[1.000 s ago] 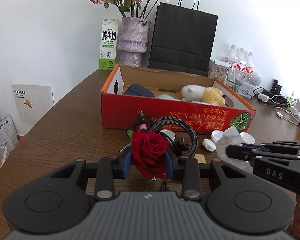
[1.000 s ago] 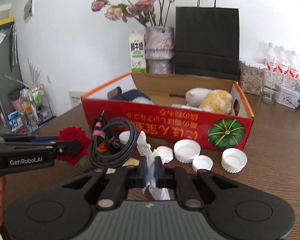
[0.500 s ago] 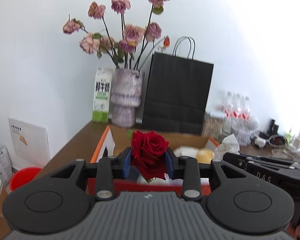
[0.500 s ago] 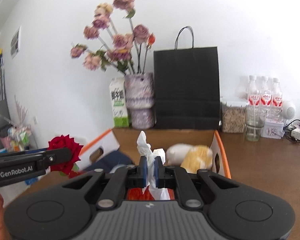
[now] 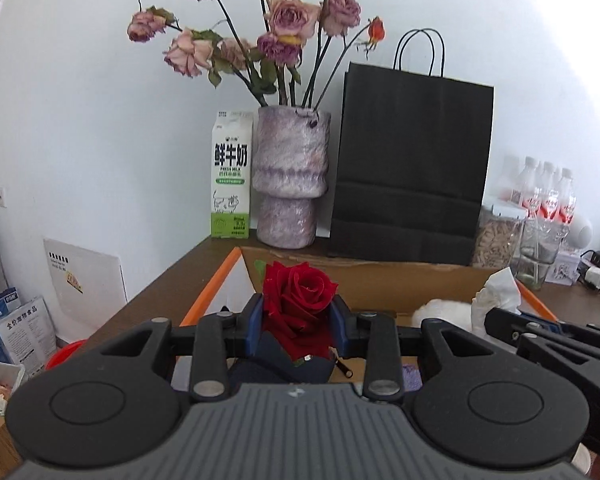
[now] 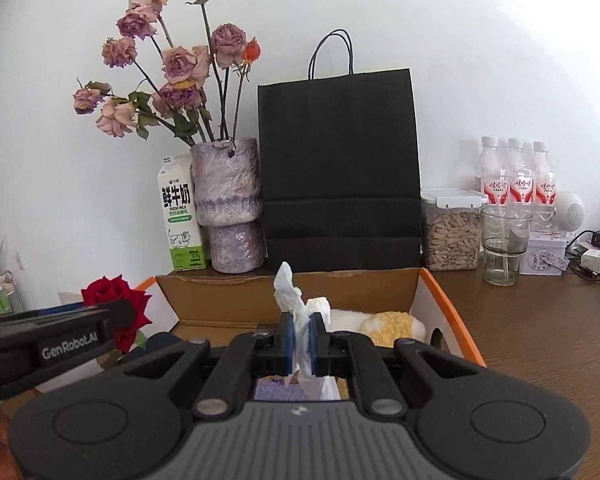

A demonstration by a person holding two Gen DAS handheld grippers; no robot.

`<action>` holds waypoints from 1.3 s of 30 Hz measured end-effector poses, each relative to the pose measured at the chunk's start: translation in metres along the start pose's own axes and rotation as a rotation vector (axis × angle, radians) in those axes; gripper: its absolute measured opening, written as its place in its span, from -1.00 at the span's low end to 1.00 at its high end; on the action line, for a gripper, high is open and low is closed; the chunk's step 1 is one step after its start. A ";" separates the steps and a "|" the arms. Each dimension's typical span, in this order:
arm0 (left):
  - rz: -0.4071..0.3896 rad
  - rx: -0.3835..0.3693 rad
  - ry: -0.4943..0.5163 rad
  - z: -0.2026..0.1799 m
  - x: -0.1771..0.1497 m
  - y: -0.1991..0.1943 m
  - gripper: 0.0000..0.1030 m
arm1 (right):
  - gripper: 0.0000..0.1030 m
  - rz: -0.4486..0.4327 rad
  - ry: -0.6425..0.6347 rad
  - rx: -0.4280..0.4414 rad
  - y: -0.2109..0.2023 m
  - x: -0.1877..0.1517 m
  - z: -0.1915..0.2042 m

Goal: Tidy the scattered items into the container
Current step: 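Carry the rose and tissue into the box and open both grippers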

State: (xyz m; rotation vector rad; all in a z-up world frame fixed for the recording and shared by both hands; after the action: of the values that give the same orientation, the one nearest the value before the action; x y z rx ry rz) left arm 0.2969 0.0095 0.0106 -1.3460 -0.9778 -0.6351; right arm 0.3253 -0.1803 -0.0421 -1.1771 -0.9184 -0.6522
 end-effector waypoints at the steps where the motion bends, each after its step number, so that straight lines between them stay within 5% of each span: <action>1: 0.005 0.004 0.005 0.000 -0.001 0.002 -0.32 | -0.87 0.004 -0.001 0.001 0.001 -0.001 0.000; 20: 0.007 -0.005 0.061 -0.007 -0.009 0.001 -0.30 | -0.81 0.045 -0.025 0.012 0.003 -0.011 0.004; 23: 0.000 0.002 0.049 -0.005 -0.009 -0.002 -0.07 | -0.66 0.047 -0.014 0.026 0.003 -0.013 0.002; 25: -0.019 0.004 0.040 -0.004 -0.009 -0.007 0.42 | -0.30 0.047 -0.012 0.019 0.000 -0.013 0.001; 26: -0.036 0.023 0.029 -0.003 -0.009 -0.010 0.51 | 0.14 0.046 -0.007 0.016 -0.001 -0.013 0.000; 30: -0.097 0.061 0.009 0.002 -0.007 -0.024 0.87 | 0.83 0.000 0.026 -0.027 -0.013 -0.013 -0.007; 31: -0.111 0.072 -0.005 0.004 -0.007 -0.026 1.00 | 0.86 -0.013 0.039 -0.029 -0.017 -0.013 -0.009; 39: -0.118 0.074 -0.006 0.007 -0.008 -0.027 1.00 | 0.94 -0.026 0.048 -0.024 -0.023 -0.011 -0.011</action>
State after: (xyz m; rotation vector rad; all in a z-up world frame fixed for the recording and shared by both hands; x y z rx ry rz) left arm 0.2682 0.0103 0.0167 -1.2322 -1.0811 -0.6773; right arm 0.3034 -0.1979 -0.0418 -1.1682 -0.8890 -0.7112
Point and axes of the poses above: each gripper's, at about its wrist camera, not at the fingertips, and y roughly the way its jaws point, z to its left, x to its top, the point moved 1 cm from there along y, roughly the way its jaws point, and after that the axes turned 10 degrees about z, right-handed, at the moved point
